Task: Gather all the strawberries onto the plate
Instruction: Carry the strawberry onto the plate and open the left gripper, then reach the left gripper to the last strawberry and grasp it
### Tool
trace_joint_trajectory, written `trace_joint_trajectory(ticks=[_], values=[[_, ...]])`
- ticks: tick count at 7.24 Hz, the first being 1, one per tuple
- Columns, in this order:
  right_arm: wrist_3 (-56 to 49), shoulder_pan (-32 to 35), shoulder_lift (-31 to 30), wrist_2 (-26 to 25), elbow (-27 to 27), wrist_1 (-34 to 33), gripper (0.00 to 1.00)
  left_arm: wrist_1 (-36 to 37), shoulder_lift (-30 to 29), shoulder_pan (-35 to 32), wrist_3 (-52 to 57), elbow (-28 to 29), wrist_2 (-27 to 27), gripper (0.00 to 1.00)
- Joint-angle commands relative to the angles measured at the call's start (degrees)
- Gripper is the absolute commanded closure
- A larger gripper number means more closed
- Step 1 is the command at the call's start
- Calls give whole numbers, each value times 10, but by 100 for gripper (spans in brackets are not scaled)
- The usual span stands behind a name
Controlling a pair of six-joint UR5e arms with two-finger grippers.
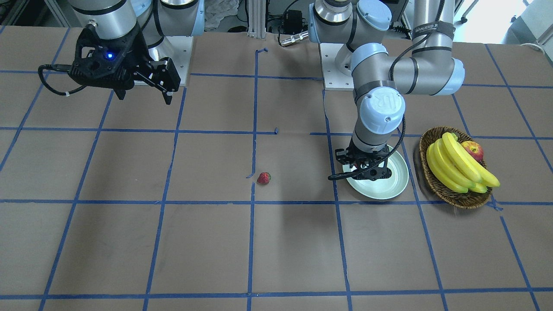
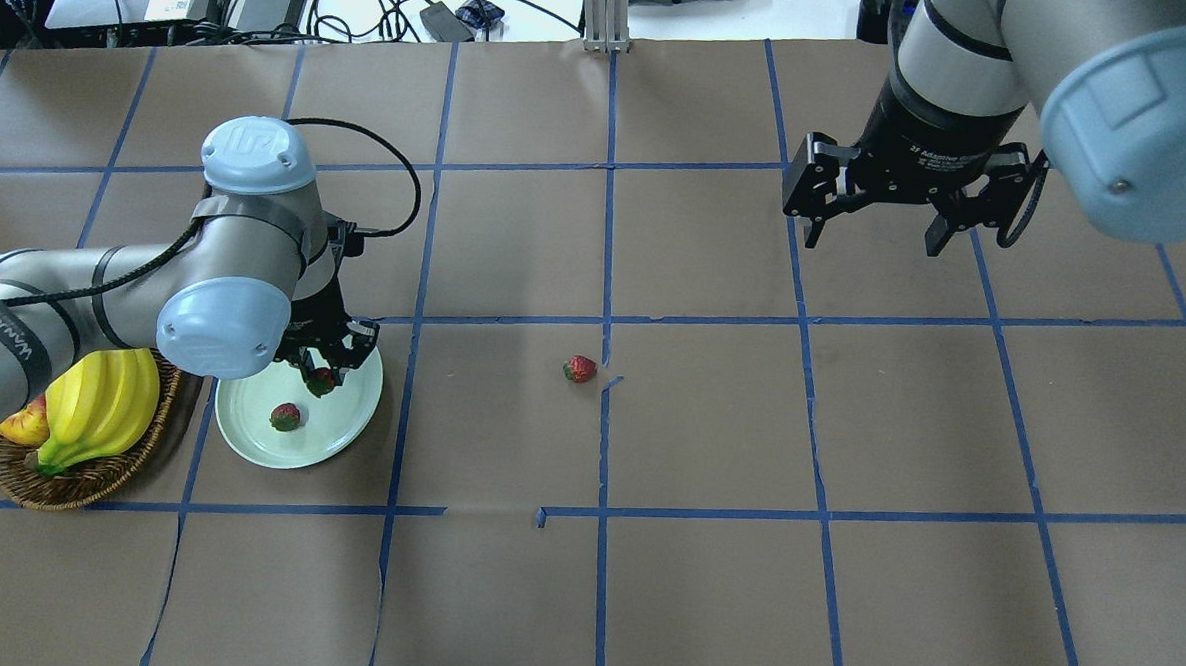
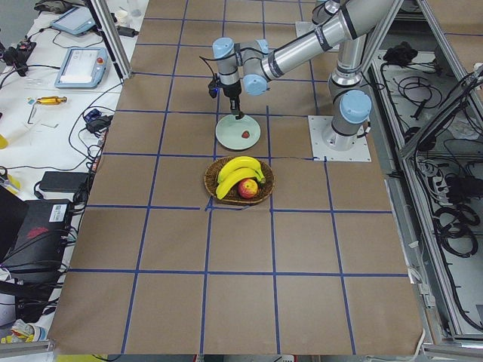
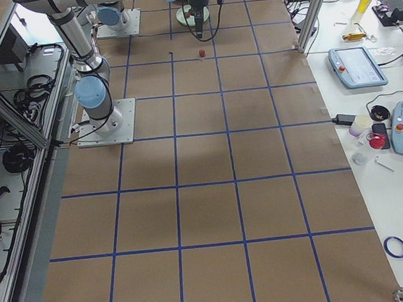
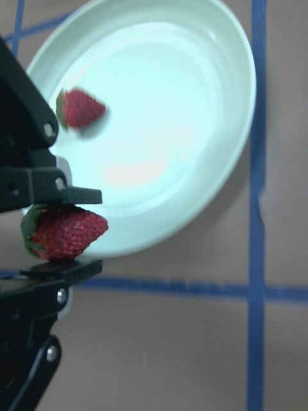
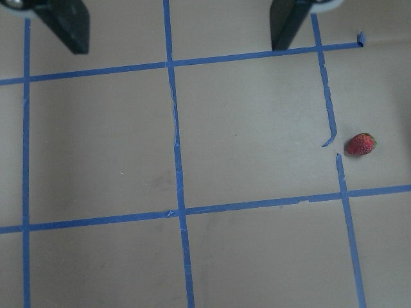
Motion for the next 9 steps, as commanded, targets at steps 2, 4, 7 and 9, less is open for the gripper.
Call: trace_joint_trajectory(ticks=[2, 4, 7, 9], values=[[0, 0, 1, 0, 0, 0, 0, 12, 13, -28, -52, -6, -52, 8], [0, 0, 0, 0, 0, 0, 0, 35, -10, -111, -261, 63, -143, 8], [0, 1, 0, 0, 0, 1, 0, 166, -92, -206, -443, 81, -170, 13], [0, 0, 1, 0, 0, 1, 0, 168, -132, -227, -455, 81, -169, 19]])
